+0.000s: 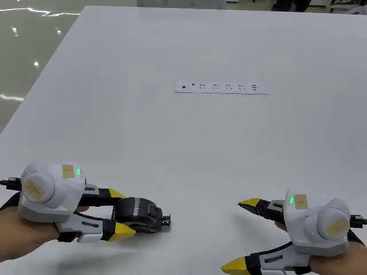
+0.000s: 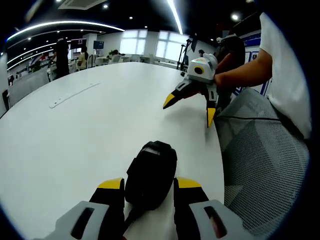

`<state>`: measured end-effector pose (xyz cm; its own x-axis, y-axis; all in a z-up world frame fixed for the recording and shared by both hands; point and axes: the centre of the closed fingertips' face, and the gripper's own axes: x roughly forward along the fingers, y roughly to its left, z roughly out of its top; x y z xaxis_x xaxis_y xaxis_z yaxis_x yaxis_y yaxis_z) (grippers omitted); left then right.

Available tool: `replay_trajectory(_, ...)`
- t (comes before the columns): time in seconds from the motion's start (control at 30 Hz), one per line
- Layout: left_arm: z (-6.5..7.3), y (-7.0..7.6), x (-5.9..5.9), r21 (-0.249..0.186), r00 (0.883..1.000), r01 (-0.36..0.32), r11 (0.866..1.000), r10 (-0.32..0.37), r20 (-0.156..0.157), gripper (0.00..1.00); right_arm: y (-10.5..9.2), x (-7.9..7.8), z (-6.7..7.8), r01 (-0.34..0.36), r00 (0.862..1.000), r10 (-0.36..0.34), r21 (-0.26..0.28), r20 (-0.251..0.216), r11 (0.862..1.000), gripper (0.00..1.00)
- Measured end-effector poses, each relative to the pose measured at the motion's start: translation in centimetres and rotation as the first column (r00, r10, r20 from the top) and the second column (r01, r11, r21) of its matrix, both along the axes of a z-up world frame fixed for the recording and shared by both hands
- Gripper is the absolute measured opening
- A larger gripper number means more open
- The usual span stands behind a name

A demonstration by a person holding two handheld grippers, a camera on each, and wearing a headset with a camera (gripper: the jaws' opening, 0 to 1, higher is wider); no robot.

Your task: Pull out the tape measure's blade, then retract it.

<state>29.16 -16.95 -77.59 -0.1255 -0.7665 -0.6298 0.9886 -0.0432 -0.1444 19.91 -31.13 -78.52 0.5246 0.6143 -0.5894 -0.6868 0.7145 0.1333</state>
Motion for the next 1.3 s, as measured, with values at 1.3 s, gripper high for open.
replay_trajectory(1.3,-0.3,0.1,0.2,0.041,0.999,0.039,0.998,-0.04,0.023,0.32,5.0,4.2,-1.2,-0.129,0.99,0.128,0.024,0.055,0.991,0.61)
